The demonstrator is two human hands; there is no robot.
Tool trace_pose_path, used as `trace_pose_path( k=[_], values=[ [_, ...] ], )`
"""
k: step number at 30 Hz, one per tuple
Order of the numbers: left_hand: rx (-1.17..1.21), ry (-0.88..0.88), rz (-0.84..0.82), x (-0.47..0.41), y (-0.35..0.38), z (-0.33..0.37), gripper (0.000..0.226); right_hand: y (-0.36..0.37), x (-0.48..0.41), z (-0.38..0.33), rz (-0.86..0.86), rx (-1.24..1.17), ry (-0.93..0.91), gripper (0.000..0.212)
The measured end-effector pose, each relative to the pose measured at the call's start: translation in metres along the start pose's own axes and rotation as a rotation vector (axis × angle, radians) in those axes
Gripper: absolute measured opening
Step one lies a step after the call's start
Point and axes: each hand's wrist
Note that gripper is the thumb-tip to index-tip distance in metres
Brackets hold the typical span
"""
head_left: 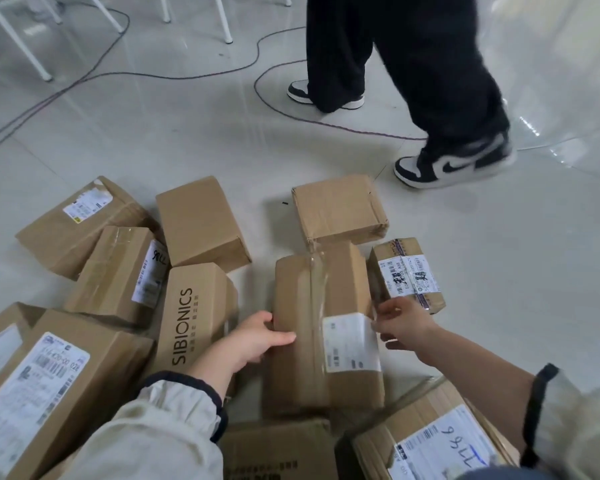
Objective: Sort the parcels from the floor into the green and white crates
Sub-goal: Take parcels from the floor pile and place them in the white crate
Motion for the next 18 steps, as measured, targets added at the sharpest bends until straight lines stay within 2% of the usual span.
trace_pose_path(
  k=[2,6,11,15,16,18],
  values=[
    [-0.009,0.030,0.055,-0.002,-0.001,-0.003,0.070,0.002,-0.002,0.003,0.011,0.031,0.020,0.027],
    [-0.019,0.049,0.097,-0.001,-0.002,-0.006,0.065,0.007,0.000,-0.002,-0.094,-0.197,0.109,0.016],
    [0.015,0.116,0.167,-0.004,-0.006,-0.001,0.054,0.012,-0.001,-0.002,-0.140,-0.349,0.130,0.021],
    [-0.088,0.229,0.234,-0.007,-0.012,0.019,0.043,0.013,0.003,-0.002,-0.302,-0.291,0.238,0.020],
    [-0.101,0.243,0.228,-0.006,-0.013,0.022,0.044,0.012,0.003,-0.002,-0.279,-0.251,0.237,0.020],
    [-0.147,0.240,0.267,-0.001,-0.015,0.023,0.050,0.009,-0.004,-0.003,-0.093,-0.092,0.129,0.027]
  ],
)
Point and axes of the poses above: each hand's wrist, its own x-axis away from the middle knuckle, its own y-axis out of the palm, z = x × y, and after that the axes turned 11 degrees about -y, right-handed
